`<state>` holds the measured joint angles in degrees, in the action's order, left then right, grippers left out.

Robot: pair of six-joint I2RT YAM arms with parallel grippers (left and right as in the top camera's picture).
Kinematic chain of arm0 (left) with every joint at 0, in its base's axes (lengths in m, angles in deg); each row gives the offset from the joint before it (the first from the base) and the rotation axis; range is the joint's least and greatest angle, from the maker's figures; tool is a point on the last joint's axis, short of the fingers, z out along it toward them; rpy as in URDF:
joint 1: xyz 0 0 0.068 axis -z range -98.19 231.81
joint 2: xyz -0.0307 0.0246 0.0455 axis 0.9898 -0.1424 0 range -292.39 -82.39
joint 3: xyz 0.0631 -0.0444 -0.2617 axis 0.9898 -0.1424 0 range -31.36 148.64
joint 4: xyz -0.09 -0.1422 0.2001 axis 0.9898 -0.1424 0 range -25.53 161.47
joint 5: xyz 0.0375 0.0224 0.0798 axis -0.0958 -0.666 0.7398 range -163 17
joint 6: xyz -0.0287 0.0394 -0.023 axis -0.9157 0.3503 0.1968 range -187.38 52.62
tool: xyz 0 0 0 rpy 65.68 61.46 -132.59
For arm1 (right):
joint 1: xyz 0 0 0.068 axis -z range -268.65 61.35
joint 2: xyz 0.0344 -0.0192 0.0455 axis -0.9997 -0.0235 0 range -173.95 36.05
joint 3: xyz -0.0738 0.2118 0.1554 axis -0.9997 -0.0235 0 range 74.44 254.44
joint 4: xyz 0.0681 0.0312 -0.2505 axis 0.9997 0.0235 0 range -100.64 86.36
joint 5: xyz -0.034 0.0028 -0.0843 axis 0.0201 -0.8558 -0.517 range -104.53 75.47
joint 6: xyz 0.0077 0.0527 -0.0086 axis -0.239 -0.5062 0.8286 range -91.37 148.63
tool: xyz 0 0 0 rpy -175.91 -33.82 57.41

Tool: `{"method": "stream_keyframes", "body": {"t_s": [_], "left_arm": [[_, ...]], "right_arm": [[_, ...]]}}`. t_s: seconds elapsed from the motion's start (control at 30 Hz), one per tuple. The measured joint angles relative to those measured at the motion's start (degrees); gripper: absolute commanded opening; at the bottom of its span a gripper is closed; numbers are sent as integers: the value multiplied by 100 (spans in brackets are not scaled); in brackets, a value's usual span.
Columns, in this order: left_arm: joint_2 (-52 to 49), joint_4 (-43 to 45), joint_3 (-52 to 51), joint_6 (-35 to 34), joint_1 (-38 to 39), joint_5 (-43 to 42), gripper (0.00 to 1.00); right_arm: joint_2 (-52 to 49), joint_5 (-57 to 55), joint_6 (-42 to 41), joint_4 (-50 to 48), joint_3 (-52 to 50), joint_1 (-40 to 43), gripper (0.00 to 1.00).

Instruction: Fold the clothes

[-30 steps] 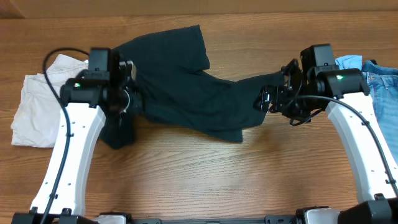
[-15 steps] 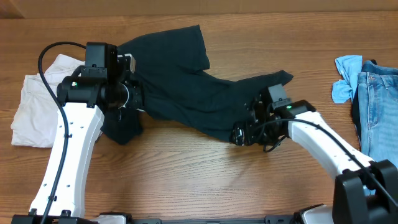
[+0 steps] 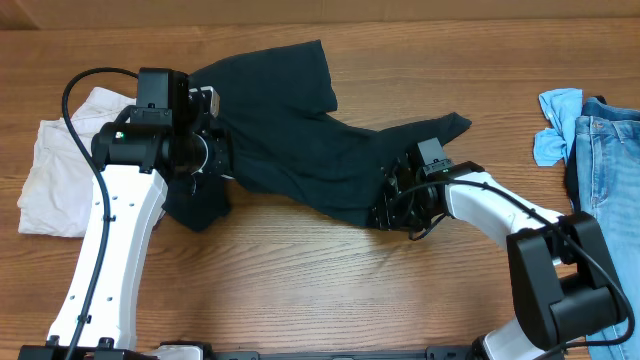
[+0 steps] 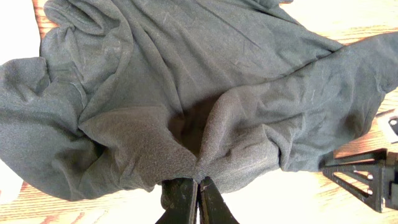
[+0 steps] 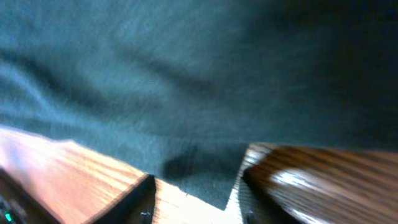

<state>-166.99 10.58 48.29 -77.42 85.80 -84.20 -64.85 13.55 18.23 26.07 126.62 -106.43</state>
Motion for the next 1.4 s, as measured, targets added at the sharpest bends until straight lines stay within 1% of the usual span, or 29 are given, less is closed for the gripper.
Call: {"method": "stream_keyframes", "body": {"t_s": [0.03,0.07,0.13,0.2,0.27,0.3,0.33,0.4,0.47,0.5,0.57,0.6,0.67,0.77,0.83,0.9,0.93,0.97,1.0,1.07,1.1,1.17,1.2,1.23,1.27,1.33,1.4], "left_arm": [[0,-2,0,0,0,-2,4],[0,-2,0,0,0,-4,4],[0,-2,0,0,0,-17,4],[0,-2,0,0,0,-17,4],[0,-2,0,2,0,-17,4],[0,-2,0,2,0,-15,4],[0,-9,0,7,2,-17,4],[0,-22,0,59,4,-37,4],[0,-70,0,118,4,-63,7],[0,-109,0,149,4,-87,9],[0,-264,0,229,9,-83,9],[0,-332,0,286,0,-68,9],[0,-538,0,348,0,-55,4],[0,-848,0,439,0,24,4],[0,-1049,0,450,0,129,8],[0,-1073,0,474,0,164,18],[0,-1078,0,505,0,190,25],[0,-1073,0,531,0,205,34],[0,-1075,0,577,0,214,41],[0,-1084,0,640,0,234,43],[0,-1113,0,664,0,238,43],[0,-1167,-7,710,0,219,44],[0,-1174,-26,719,0,208,45],[0,-1174,-59,723,0,190,45],[2,-1152,-208,719,0,149,49],[0,-1113,-570,647,0,96,52],[0,-922,-1182,345,0,20,54]], "right_arm": [[-37,24,61,2,-2,-4,9],[-66,15,116,15,-2,-17,4],[-107,15,160,195,-11,-20,4],[-105,-50,188,608,11,63,4],[-22,-374,87,1084,96,330,4],[249,-765,-166,1821,350,625,4],[780,-1161,-396,2247,654,1010,4],[1285,-1467,-584,2538,935,1290,4],[1943,-1797,-741,2911,1233,1582,4],[2199,-1937,-791,3069,1283,1672,4],[2483,-2267,-918,3399,1285,1805,4],[2540,-2402,-935,3491,1285,1878,4],[2621,-2677,-1010,3622,1285,2017,4],[2695,-2931,-1102,3751,1285,2094,4],[2780,-2938,-1099,3685,1285,2111,4],[2804,-2741,-1023,3436,1283,2118,4],[2806,-2588,-964,3206,1283,2116,10],[2806,-2343,-911,2916,1283,2118,50],[2806,-2074,-879,2605,1281,2116,65],[2804,-1770,-859,2133,1263,2118,78],[2798,-1665,-839,1871,1263,2118,83],[2787,-1473,-798,1556,1263,2116,86],[2761,-1427,-789,1556,1263,2116,86],[2717,-1386,-782,1624,1263,2118,87],[2610,-1346,-776,1832,1263,2118,87],[2446,-1325,-778,2092,1263,2116,86],[2098,-1314,-776,2476,1255,2116,86]]}}
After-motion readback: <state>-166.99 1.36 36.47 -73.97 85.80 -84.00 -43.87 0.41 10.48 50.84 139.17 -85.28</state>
